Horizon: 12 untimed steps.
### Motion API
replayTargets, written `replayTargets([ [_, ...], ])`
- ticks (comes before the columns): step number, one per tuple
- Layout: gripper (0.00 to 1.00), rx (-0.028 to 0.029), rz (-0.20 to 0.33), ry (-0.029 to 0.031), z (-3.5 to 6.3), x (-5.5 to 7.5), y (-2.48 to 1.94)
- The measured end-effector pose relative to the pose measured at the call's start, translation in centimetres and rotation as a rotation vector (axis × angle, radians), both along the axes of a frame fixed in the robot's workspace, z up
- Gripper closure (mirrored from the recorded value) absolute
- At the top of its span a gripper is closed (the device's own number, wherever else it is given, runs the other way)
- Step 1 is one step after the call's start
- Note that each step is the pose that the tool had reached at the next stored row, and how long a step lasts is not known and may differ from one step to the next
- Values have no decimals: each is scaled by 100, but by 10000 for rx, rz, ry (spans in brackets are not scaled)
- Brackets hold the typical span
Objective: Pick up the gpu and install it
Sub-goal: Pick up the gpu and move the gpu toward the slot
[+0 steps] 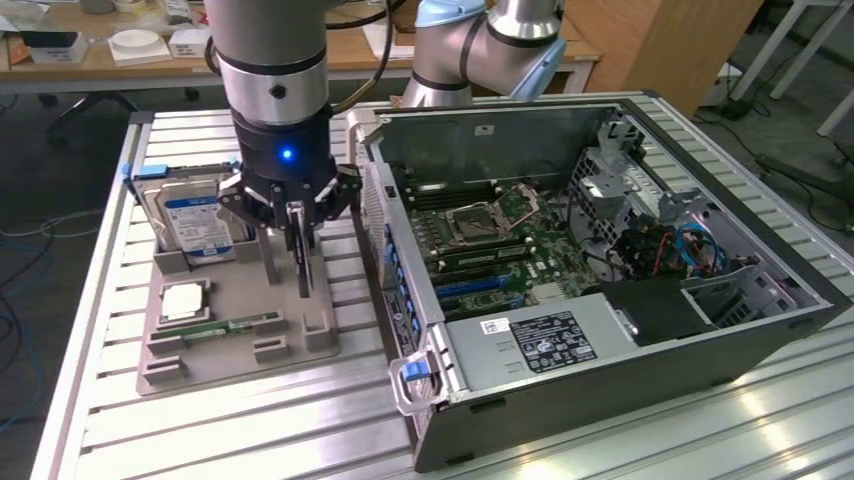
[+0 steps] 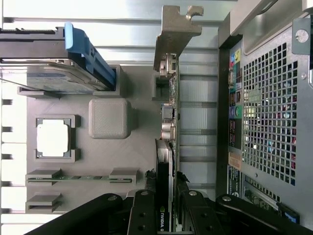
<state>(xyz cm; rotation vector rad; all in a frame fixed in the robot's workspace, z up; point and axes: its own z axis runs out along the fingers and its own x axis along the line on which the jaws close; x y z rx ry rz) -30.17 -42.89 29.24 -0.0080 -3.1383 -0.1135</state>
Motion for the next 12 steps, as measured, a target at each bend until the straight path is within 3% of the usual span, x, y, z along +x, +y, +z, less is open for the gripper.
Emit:
replayTargets([
  [12,74,0,-1,0,22,0,0],
])
